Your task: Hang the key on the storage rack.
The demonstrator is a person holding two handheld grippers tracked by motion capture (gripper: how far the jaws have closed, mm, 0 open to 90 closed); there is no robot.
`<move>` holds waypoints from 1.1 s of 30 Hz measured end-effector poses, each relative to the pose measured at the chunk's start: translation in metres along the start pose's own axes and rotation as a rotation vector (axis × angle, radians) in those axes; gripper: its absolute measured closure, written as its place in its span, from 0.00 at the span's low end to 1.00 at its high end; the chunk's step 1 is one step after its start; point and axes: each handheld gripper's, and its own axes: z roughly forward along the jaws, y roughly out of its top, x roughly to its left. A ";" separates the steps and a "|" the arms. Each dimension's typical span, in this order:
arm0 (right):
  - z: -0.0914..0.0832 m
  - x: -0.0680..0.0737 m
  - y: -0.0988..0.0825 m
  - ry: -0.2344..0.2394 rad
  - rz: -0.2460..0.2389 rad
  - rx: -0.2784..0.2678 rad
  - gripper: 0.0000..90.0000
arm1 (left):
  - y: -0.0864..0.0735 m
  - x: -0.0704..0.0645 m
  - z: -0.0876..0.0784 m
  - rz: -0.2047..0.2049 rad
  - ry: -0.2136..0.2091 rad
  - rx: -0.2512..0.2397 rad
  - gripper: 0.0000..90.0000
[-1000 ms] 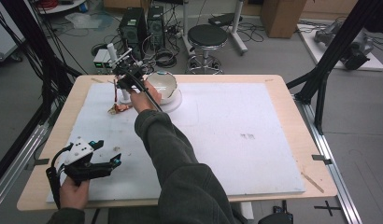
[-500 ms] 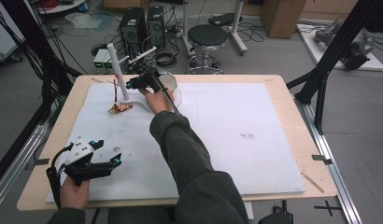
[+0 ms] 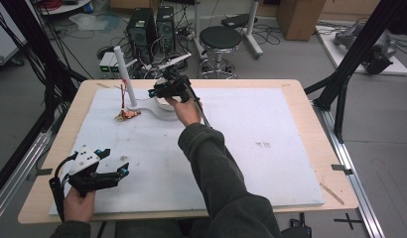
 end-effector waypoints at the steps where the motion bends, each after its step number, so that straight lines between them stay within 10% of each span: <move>1: -0.003 -0.001 -0.002 0.008 0.009 0.008 0.68 | 0.000 0.000 0.000 0.000 0.000 0.001 0.23; 33: -0.088 -0.023 -0.061 -0.013 0.069 -0.082 0.44 | 0.000 -0.003 -0.001 -0.008 0.000 0.003 0.23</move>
